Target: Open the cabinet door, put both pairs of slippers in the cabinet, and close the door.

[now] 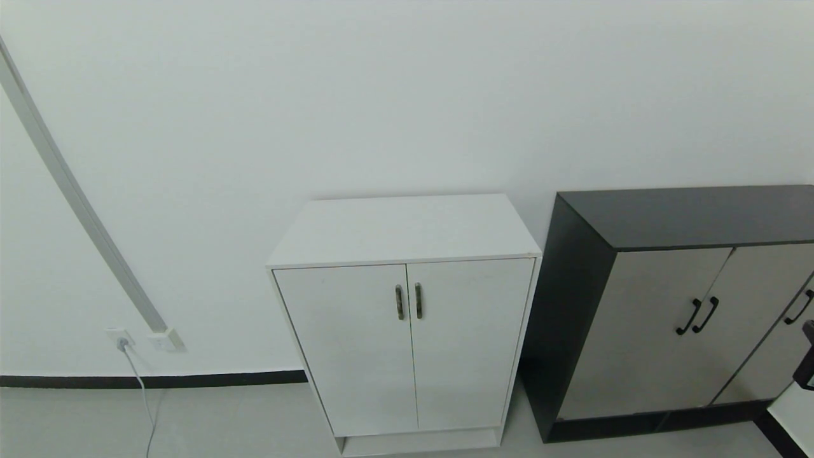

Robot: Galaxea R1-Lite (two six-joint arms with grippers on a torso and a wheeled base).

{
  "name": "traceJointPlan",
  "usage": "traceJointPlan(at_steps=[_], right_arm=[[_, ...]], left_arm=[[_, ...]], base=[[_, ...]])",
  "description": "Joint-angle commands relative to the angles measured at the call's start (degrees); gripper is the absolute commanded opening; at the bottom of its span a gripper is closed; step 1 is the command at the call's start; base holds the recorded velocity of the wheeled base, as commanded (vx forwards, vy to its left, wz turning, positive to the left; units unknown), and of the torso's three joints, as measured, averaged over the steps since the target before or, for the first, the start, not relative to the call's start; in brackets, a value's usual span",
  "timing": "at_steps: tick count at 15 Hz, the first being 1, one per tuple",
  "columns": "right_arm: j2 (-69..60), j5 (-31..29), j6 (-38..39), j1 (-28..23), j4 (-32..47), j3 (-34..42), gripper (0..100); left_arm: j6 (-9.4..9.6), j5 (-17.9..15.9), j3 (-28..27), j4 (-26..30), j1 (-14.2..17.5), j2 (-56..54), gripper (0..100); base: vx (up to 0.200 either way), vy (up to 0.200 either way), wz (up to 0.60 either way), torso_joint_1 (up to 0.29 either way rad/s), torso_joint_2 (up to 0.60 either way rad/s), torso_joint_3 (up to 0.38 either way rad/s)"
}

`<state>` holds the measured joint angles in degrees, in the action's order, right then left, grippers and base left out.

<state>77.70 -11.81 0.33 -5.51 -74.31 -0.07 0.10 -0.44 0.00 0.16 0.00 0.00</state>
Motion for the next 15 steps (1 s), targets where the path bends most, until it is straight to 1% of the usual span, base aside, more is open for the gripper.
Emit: traceJointPlan(at_steps=[1,2,3,5,9,10,11,15], right_arm=[[-8.62,0.83,0.02,-0.38,6.2,0.07,0],[-10.99,1.88,0.11,-0.47,8.92,0.07,0],[-15.3,2.94,0.11,-0.55,13.76,0.07,0],[-21.36,3.29,0.2,-0.64,20.88,-0.01,0],[-34.81,6.89,0.2,-0.64,36.35,-0.28,0],[-36.92,7.33,0.2,-0.64,38.89,-0.45,0],[-41.67,8.47,0.2,-0.64,44.61,-0.54,0],[-52.65,11.37,0.2,-0.38,56.91,-0.72,0]], left_arm=[[-0.01,0.0,0.0,0.02,0.0,0.0,0],[-0.01,0.0,0.0,0.02,0.0,0.0,0],[-0.01,0.0,0.0,0.02,0.0,0.0,0],[-0.01,0.0,0.0,0.02,0.0,0.0,0],[-0.01,0.0,0.0,-0.07,0.0,0.09,0],[-0.01,0.0,0.0,0.02,0.0,0.0,0],[-0.01,0.0,0.0,-0.07,0.0,0.0,0],[-0.01,0.0,0.0,0.02,0.0,0.09,0]], base=[[0.0,0.0,0.0,0.0,0.0,0.0],[0.0,0.0,0.0,0.0,0.0,0.0],[0.0,0.0,0.0,0.0,0.0,0.0],[0.0,0.0,0.0,0.0,0.0,0.0],[0.0,0.0,0.0,0.0,0.0,0.0],[0.0,0.0,0.0,0.0,0.0,0.0],[0.0,0.0,0.0,0.0,0.0,0.0],[0.0,0.0,0.0,0.0,0.0,0.0]])
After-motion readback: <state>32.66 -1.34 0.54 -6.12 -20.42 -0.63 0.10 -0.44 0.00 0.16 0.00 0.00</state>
